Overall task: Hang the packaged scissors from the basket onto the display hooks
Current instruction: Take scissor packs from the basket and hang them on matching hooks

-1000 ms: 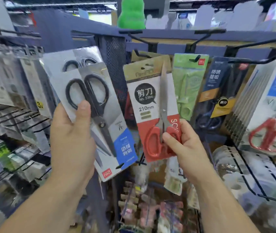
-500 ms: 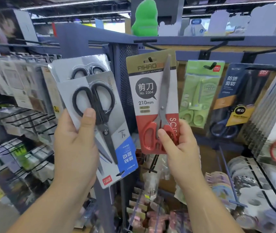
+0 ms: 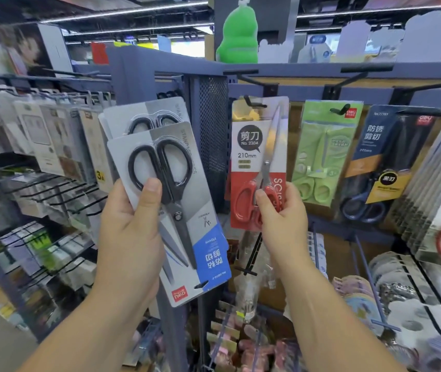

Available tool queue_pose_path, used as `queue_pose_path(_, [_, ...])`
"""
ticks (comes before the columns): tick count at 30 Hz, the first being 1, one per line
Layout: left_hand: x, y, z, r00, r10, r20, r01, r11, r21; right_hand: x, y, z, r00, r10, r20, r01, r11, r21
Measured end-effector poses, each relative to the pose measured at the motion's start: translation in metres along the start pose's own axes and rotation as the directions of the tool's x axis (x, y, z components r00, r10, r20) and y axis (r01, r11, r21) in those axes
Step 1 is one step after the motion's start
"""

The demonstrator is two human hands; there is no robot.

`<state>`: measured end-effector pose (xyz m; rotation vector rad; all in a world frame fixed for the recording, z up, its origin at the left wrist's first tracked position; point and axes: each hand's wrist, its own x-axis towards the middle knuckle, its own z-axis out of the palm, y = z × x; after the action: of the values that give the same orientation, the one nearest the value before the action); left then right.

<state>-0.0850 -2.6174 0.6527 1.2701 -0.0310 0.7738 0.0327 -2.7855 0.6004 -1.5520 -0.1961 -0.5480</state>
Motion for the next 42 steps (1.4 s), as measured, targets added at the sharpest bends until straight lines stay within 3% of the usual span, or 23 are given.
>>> queue_pose_path(11, [-0.003, -0.002, 0.002, 0.996, -0.083, 0.007, 0.084, 0.994, -0.075, 0.031, 0.006, 0.001, 0.988, 0.153, -0.008, -0.152, 0.973, -0.175])
queue_pose_path(15, [-0.010, -0.008, 0.007, 0.983, -0.168, 0.071, 0.176, 0.977, -0.121, -0.018, -0.013, -0.012, 0.998, -0.054, -0.041, 0.046, 0.983, -0.179])
queue_pose_path(18, [-0.022, -0.019, 0.016, 0.958, -0.253, 0.134, 0.269, 0.955, -0.123, -0.064, -0.034, -0.029, 0.978, -0.114, 0.177, 0.121, 0.992, -0.029])
queue_pose_path(20, [-0.029, -0.028, 0.025, 0.946, -0.295, 0.137, 0.312, 0.943, -0.119, -0.079, -0.038, -0.039, 0.911, -0.057, 0.409, 0.116, 0.986, -0.121])
queue_pose_path(22, [-0.033, -0.037, 0.032, 0.932, -0.346, 0.109, 0.358, 0.924, -0.136, -0.084, -0.031, -0.050, 0.861, 0.021, 0.508, 0.144, 0.948, -0.284])
queue_pose_path(25, [-0.039, -0.050, 0.041, 0.912, -0.396, 0.110, 0.410, 0.895, -0.174, -0.089, -0.024, -0.065, 0.877, 0.115, 0.466, 0.060, 0.937, -0.345])
queue_pose_path(32, [-0.052, -0.060, 0.057, 0.805, -0.472, 0.360, 0.570, 0.783, -0.249, -0.103, -0.026, -0.106, 0.907, 0.301, 0.296, -0.202, 0.925, -0.321])
queue_pose_path(36, [-0.059, -0.065, 0.063, 0.733, -0.493, 0.469, 0.628, 0.755, -0.187, -0.117, -0.027, -0.119, 0.905, 0.389, 0.174, -0.347, 0.910, -0.227])
queue_pose_path(42, [-0.075, -0.075, 0.072, 0.627, -0.560, 0.541, 0.718, 0.685, -0.123, -0.146, -0.036, -0.138, 0.875, 0.485, -0.014, -0.460, 0.821, -0.339])
